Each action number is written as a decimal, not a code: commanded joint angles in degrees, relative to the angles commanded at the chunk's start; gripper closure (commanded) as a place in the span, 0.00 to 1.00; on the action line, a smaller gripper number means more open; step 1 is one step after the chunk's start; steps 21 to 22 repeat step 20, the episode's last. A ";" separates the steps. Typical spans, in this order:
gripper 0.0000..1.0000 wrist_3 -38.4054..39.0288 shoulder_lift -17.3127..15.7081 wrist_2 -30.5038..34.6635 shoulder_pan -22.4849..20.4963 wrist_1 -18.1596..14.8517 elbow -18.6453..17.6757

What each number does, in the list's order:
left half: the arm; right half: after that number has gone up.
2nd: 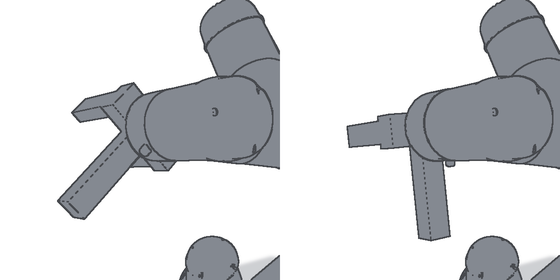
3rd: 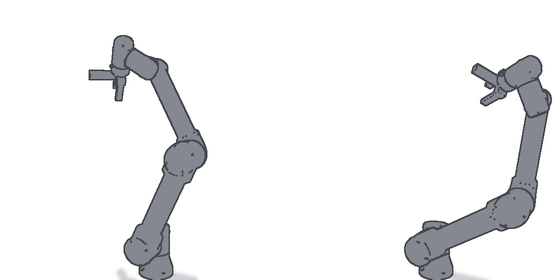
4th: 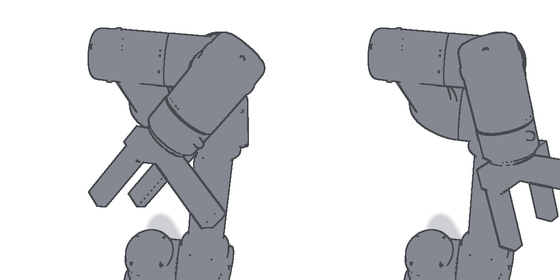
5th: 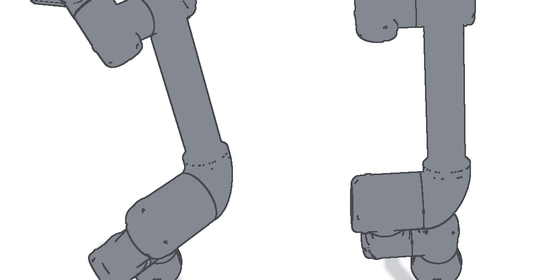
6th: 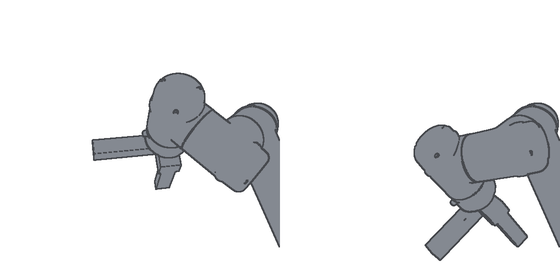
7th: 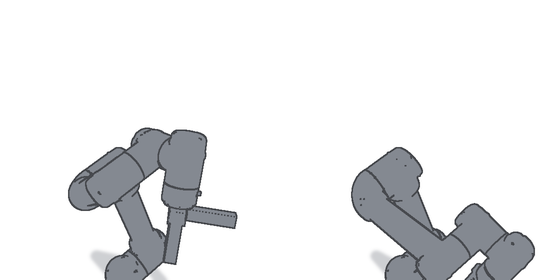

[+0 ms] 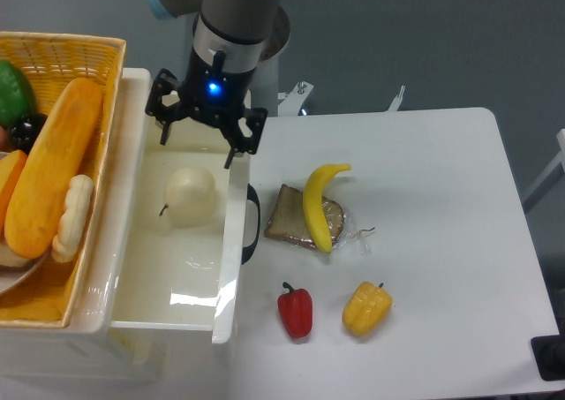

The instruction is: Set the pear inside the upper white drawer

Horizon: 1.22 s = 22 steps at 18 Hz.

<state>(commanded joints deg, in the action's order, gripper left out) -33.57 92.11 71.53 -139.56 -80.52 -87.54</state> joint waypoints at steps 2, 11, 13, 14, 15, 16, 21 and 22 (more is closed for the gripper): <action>0.00 -0.26 0.43 0.27 -0.89 2.54 0.26; 0.00 -3.94 1.76 8.79 -2.29 6.42 0.62; 0.00 -7.45 1.58 10.54 -2.91 6.34 0.35; 0.00 -8.25 1.58 12.12 -3.00 6.34 0.18; 0.00 -8.61 1.67 13.70 -3.26 6.34 0.00; 0.00 -8.61 1.84 15.46 -3.52 6.42 0.00; 0.00 -9.75 2.81 19.26 -3.70 6.34 -0.87; 0.00 -9.75 2.81 19.26 -3.70 6.34 -0.87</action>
